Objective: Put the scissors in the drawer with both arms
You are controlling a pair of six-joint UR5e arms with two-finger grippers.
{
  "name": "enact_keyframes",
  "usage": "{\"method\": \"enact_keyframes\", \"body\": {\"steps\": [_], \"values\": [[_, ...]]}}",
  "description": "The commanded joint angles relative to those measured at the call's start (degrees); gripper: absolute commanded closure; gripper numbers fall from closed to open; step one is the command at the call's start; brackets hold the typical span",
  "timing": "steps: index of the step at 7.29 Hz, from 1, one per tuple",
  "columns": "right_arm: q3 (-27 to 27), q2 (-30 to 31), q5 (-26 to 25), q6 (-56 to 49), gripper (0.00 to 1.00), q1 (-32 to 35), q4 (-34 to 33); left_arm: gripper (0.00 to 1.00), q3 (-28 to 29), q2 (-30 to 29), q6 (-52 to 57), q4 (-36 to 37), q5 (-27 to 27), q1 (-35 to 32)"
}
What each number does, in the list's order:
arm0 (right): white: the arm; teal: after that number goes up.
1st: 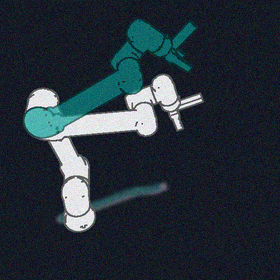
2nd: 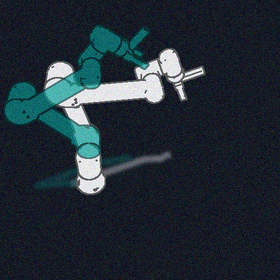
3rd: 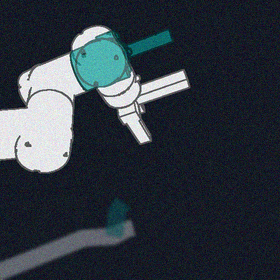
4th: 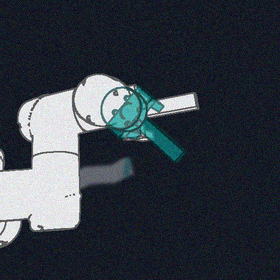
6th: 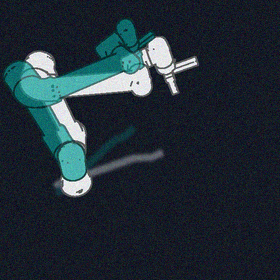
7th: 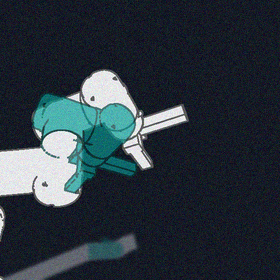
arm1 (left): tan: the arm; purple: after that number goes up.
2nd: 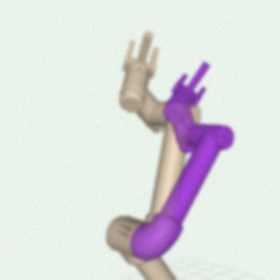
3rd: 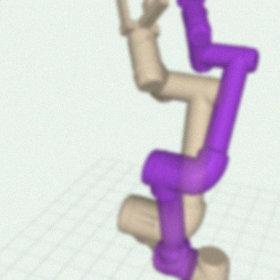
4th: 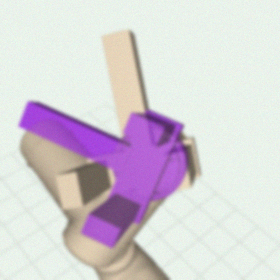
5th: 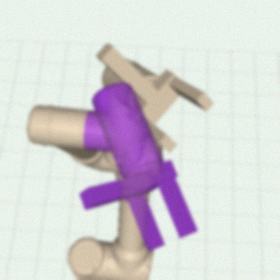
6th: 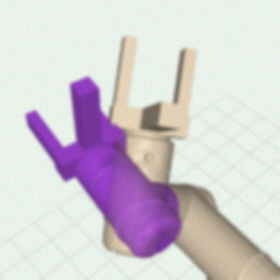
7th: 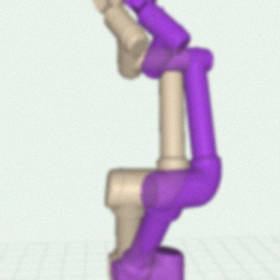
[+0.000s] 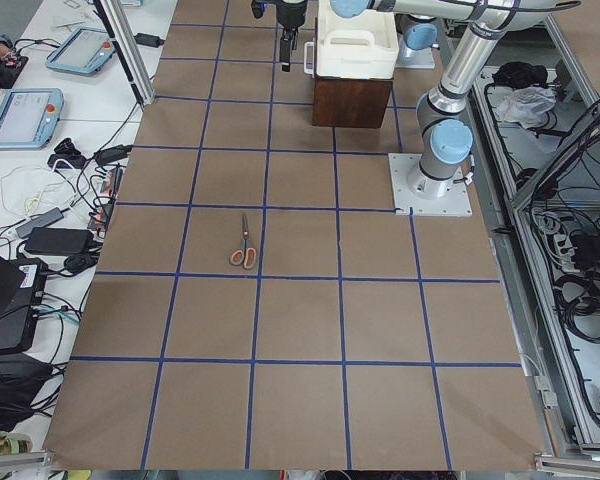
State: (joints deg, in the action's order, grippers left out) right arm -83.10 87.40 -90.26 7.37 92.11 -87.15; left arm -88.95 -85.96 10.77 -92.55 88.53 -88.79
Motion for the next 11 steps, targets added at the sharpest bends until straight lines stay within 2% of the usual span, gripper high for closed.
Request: {"method": "enact_keyframes", "body": {"steps": [1, 2, 3, 4, 5, 6, 7, 9, 10, 11], "values": [[-0.4, 0.1, 0.1, 0.0, 0.00, 0.1, -0.6, 0.00, 0.0, -0.1, 0.6, 0.2, -0.2, 0.0], [-0.4, 0.1, 0.1, 0.0, 0.00, 0.1, -0.7, 0.00, -0.4, -0.1, 1.9, -0.2, -0.4, 0.0], [-0.4, 0.1, 0.1, 0.0, 0.00, 0.1, -0.7, 0.00, -0.8, -0.6, 10.4, 0.4, 1.1, 0.4], [-0.5, 0.1, 0.1, -0.1, 0.00, 0.1, -0.7, 0.00, -1.1, -1.5, 21.5, 2.2, 9.6, 2.8], [-0.9, 0.0, 0.1, -0.9, 0.00, -0.2, -0.7, 0.00, -1.3, -2.8, 31.2, 2.1, 9.5, 9.0], [-1.4, -0.2, -0.6, -0.2, 0.00, -0.1, -0.7, 0.00, -1.2, -4.9, 38.6, 2.6, 5.8, 14.2], [-2.1, -0.5, -3.5, 2.4, 0.00, -0.3, -2.0, 0.00, -1.2, -7.2, 50.7, 4.4, 5.2, 17.9], [-4.9, -1.0, -3.7, 33.2, 0.00, -0.2, -4.1, 0.01, -1.2, -13.5, 75.6, 13.6, 5.7, 23.5], [-5.8, -2.6, -3.1, 48.7, 0.00, 0.3, -4.1, 0.01, -1.1, -17.5, 88.4, 16.2, 5.9, 24.5], [-5.8, -3.8, -3.0, 60.2, 0.00, 3.0, -4.1, 0.01, -1.1, -21.4, 96.6, 21.2, 5.9, 24.9]]}}
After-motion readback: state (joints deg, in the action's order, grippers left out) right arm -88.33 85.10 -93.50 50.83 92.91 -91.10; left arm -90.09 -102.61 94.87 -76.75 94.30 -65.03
